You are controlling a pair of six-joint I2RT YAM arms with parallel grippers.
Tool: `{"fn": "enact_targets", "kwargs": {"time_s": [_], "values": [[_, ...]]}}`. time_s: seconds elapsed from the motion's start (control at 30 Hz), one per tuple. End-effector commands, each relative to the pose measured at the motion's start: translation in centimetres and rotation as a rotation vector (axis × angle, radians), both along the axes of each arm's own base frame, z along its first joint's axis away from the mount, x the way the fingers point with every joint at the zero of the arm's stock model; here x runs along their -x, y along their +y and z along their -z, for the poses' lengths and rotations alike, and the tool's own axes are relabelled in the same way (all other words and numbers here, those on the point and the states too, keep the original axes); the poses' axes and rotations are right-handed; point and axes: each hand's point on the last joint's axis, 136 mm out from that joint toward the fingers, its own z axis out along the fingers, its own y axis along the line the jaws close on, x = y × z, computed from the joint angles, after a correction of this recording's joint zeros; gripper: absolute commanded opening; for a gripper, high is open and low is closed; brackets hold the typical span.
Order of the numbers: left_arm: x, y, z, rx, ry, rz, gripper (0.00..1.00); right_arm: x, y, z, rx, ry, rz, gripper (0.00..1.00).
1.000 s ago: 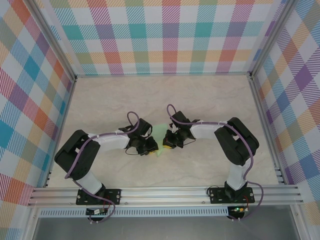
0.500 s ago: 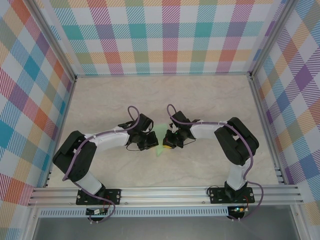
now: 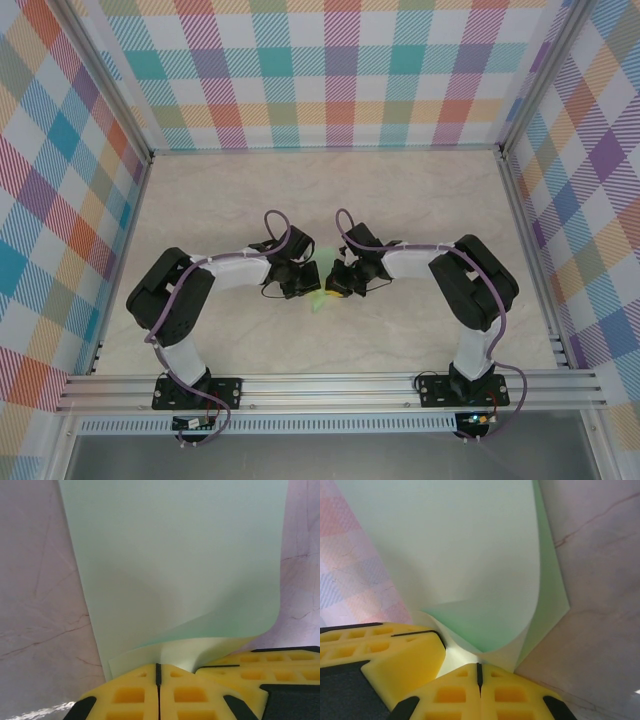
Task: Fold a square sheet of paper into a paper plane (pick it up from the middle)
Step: Third fold the triangle at the center of the table.
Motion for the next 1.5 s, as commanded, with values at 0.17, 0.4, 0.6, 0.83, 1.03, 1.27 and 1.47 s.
{"fn": "enact_targets", "kwargs": {"time_s": [0.17, 0.4, 0.6, 0.83, 1.03, 1.27, 1.47], "values": [[1.3, 2.0, 2.0, -0.113, 0.036, 0.007, 0.04, 0.0, 0.6, -2.4, -0.124, -0.092, -0.005, 0.0], [2.0, 3.0, 2.9, -0.145, 0.047, -0.005, 0.04, 1.8, 1.2, -3.1, -0.217, -0.095, -0.015, 0.0], [2.3, 3.6, 3.5, -0.169, 0.054, -0.006, 0.03, 3.0, 2.4, -2.5, -0.24, -0.08, -0.052, 0.0], [2.4, 3.7, 3.8, -0.175, 0.058, -0.004, 0.03, 3.4, 2.6, -1.5, -0.236, -0.059, -0.065, 0.0], [2.2, 3.7, 3.3, -0.174, 0.046, -0.007, 0.03, 3.5, 2.5, -0.7, -0.226, -0.05, -0.07, 0.0], [2.2, 3.9, 2.8, -0.171, 0.034, -0.016, 0.03, 3.6, 2.3, 0.0, -0.208, -0.045, -0.065, 0.0], [2.2, 3.9, 2.6, -0.166, 0.029, -0.02, 0.03, 3.6, 1.9, 0.7, -0.175, -0.037, -0.053, 0.0]]}}
